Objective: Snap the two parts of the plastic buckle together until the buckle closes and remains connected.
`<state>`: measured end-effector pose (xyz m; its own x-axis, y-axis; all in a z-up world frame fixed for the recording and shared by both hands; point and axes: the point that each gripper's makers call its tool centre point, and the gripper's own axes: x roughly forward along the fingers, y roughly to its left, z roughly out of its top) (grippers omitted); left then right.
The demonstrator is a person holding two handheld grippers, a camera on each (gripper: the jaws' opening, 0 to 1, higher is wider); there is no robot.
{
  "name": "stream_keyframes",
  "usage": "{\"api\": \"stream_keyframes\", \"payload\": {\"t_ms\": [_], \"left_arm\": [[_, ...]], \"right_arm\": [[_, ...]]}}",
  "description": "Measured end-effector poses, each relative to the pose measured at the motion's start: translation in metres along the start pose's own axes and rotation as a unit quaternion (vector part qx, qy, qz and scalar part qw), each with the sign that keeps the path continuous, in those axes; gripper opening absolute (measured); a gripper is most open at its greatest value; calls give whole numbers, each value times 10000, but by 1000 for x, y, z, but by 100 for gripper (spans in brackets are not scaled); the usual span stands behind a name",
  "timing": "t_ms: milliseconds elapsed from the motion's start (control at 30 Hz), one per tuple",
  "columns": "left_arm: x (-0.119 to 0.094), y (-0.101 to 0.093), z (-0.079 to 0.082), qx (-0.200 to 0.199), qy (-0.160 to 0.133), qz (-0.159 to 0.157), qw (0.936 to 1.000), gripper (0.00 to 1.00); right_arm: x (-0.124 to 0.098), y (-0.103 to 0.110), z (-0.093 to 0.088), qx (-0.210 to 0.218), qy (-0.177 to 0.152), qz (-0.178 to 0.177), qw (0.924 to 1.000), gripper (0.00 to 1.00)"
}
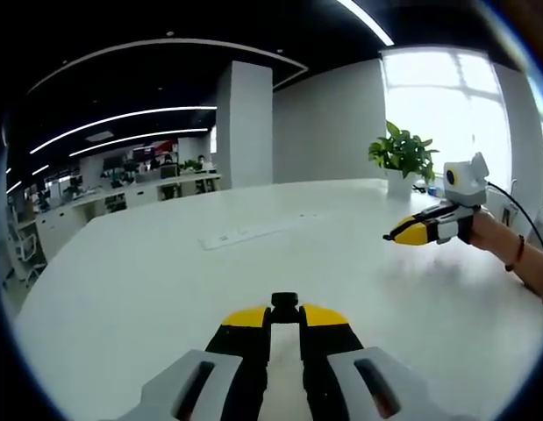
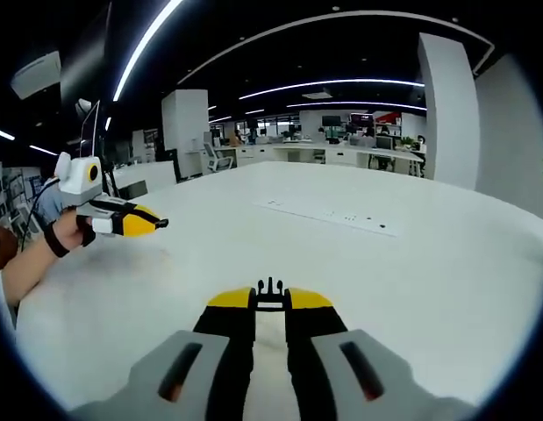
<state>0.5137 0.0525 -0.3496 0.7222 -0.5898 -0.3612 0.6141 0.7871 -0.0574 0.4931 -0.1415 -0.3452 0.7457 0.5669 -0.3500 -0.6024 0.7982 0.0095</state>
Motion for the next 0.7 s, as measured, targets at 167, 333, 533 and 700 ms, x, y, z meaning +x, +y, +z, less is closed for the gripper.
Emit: {"api": "stream_keyframes", "payload": {"t_ms": [167, 333, 533, 700], "left_arm": [[1, -1, 0, 12, 0, -48, 10000, 11], [0, -6, 1, 73, -10, -118, 9999, 11], [0, -13, -1, 189, 62, -195, 9996, 11], [-1, -15, -1, 212, 75, -246, 9994, 11]], "right_arm": [[1, -2, 2, -13, -3, 65, 10000, 12], [0, 0, 5, -33, -19, 142, 9999, 12], [1, 4, 3, -90, 8, 251, 9996, 12], [1, 6, 4, -118, 17, 334, 9994, 12]]}}
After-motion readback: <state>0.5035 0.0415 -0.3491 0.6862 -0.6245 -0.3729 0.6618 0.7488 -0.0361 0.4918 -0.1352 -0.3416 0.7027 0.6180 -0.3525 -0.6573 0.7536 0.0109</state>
